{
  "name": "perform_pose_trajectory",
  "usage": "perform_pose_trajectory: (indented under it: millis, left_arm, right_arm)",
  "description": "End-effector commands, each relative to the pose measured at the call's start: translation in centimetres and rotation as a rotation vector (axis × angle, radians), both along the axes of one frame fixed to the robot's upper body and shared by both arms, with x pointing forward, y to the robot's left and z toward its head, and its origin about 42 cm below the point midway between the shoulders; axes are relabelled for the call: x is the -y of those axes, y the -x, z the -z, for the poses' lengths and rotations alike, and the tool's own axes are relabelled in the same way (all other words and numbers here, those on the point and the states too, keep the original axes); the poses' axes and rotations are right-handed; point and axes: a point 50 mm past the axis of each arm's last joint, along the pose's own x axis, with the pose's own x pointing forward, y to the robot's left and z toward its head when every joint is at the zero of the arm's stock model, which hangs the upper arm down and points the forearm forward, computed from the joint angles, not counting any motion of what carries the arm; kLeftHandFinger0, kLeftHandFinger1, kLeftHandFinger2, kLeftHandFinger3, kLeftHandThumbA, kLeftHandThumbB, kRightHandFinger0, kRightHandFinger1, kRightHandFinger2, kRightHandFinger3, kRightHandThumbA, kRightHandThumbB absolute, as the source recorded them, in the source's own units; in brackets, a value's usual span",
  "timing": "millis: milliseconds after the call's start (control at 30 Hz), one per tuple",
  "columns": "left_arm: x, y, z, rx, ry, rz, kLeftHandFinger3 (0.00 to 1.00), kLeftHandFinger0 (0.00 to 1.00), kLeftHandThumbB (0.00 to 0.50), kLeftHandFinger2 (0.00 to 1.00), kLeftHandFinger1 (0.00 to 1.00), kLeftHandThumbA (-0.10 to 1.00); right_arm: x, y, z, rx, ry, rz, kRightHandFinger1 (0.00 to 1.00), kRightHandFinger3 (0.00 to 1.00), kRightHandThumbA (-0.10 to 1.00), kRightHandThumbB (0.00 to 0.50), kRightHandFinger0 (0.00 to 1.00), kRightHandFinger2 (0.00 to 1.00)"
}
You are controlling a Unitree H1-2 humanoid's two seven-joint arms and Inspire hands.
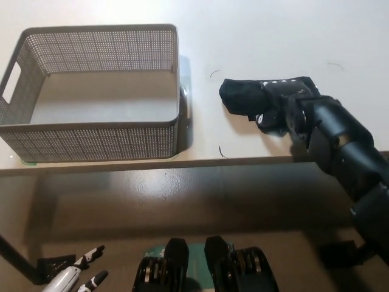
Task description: Use the right hand to pick up the pencil case on the right hand side and put it into a grey container on the left side
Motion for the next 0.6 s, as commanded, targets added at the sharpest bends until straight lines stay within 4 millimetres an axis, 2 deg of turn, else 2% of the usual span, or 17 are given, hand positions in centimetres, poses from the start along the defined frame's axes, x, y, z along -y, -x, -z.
perform_pose_trajectory:
  millis: [0,33,67,100,133,167,200,233,267,300,333,400,433,467,500,533,567]
  left_arm:
    - [-0.4,-0.5,-1.5,0.06,-0.017,0.057,1.0,1.0,0.422,1.0,1.0,1.0]
    - [-0.5,-0.5,-1.5,0.054,-0.006,0.05,1.0,1.0,0.422,1.0,1.0,1.0]
    - [-0.6,-0.5,-1.5,0.05,-0.002,0.046,1.0,1.0,0.423,1.0,1.0,1.0]
    - [-0.7,-0.4,-1.6,0.048,-0.008,0.043,1.0,1.0,0.424,1.0,1.0,1.0]
    - [-0.7,-0.4,-1.6,0.047,-0.01,0.043,1.0,1.0,0.426,1.0,1.0,1.0]
    - [-0.6,-0.5,-1.6,0.05,-0.013,0.044,1.0,1.0,0.433,1.0,1.0,1.0]
    - [-0.6,-0.5,-1.6,0.056,-0.024,0.052,1.0,1.0,0.431,1.0,1.0,1.0]
    - [-0.6,-0.6,-1.6,0.057,-0.025,0.054,1.0,1.0,0.429,1.0,1.0,1.0]
    - [-0.6,-0.6,-1.7,0.056,-0.024,0.054,1.0,1.0,0.425,1.0,1.0,1.0]
    - [-0.6,-0.7,-1.7,0.055,-0.024,0.054,1.0,1.0,0.423,1.0,1.0,1.0]
    - [-0.5,-0.7,-1.6,0.049,-0.017,0.051,1.0,1.0,0.418,1.0,1.0,1.0]
    - [-0.6,-0.6,-1.6,0.046,-0.026,0.052,1.0,1.0,0.423,1.0,1.0,1.0]
    - [-0.6,-0.6,-1.5,0.044,-0.026,0.051,1.0,1.0,0.424,1.0,1.0,1.0]
    - [-0.7,-0.6,-1.4,0.043,-0.027,0.052,1.0,1.0,0.424,1.0,1.0,1.0]
    - [-0.7,-0.5,-1.4,0.042,-0.027,0.052,1.0,1.0,0.423,1.0,1.0,1.0]
    - [-0.6,-0.5,-1.4,0.037,-0.03,0.05,1.0,1.0,0.433,1.0,1.0,1.0]
    - [-0.6,-0.4,-1.3,0.036,-0.028,0.049,1.0,1.0,0.431,1.0,1.0,1.0]
  right_arm:
    - [-1.0,3.8,7.3,0.074,-0.139,-0.078,0.09,0.94,-0.09,0.254,0.05,0.29]
    - [-1.0,3.7,6.8,0.181,-0.129,-0.085,0.03,0.48,-0.1,0.276,0.0,0.2]
    - [-1.0,3.6,6.5,0.197,-0.159,-0.077,0.07,0.36,-0.1,0.23,0.0,0.34]
    - [-1.1,3.5,6.3,0.216,-0.202,-0.074,0.2,0.37,-0.1,0.205,0.0,0.56]
    - [-1.1,3.5,6.2,0.225,-0.217,-0.074,0.28,0.44,-0.1,0.196,0.0,0.68]
    - [-1.0,3.4,5.9,0.243,-0.23,-0.079,0.33,0.5,-0.1,0.196,0.0,0.72]
    - [-0.9,3.3,5.6,0.252,-0.24,-0.081,0.31,0.53,-0.1,0.205,0.0,0.69]
    - [-0.8,3.2,5.5,0.256,-0.25,-0.08,0.26,0.51,-0.1,0.208,0.0,0.63]
    - [-0.7,3.1,5.2,0.277,-0.264,-0.08,0.23,0.56,-0.1,0.213,0.0,0.63]
    - [-0.6,3.0,5.0,0.288,-0.264,-0.08,0.27,0.59,-0.1,0.215,0.0,0.64]
    - [-0.5,3.0,4.8,0.303,-0.271,-0.084,0.19,0.53,-0.1,0.219,0.0,0.54]
    - [-0.5,2.9,4.5,0.33,-0.284,-0.092,0.15,0.46,-0.1,0.203,0.0,0.51]
    - [-0.4,2.9,4.3,0.347,-0.299,-0.098,0.2,0.54,-0.1,0.182,0.0,0.62]
    - [-0.4,2.9,4.3,0.349,-0.301,-0.099,0.23,0.59,-0.1,0.166,0.0,0.68]
    - [-0.4,2.9,4.3,0.353,-0.305,-0.096,0.29,0.7,-0.1,0.139,0.0,0.76]
    - [-0.3,2.8,4.1,0.377,-0.31,-0.099,0.34,0.76,-0.1,0.17,0.0,0.8]
    - [-0.2,2.8,4.0,0.396,-0.313,-0.106,0.35,0.77,-0.1,0.173,0.0,0.8]
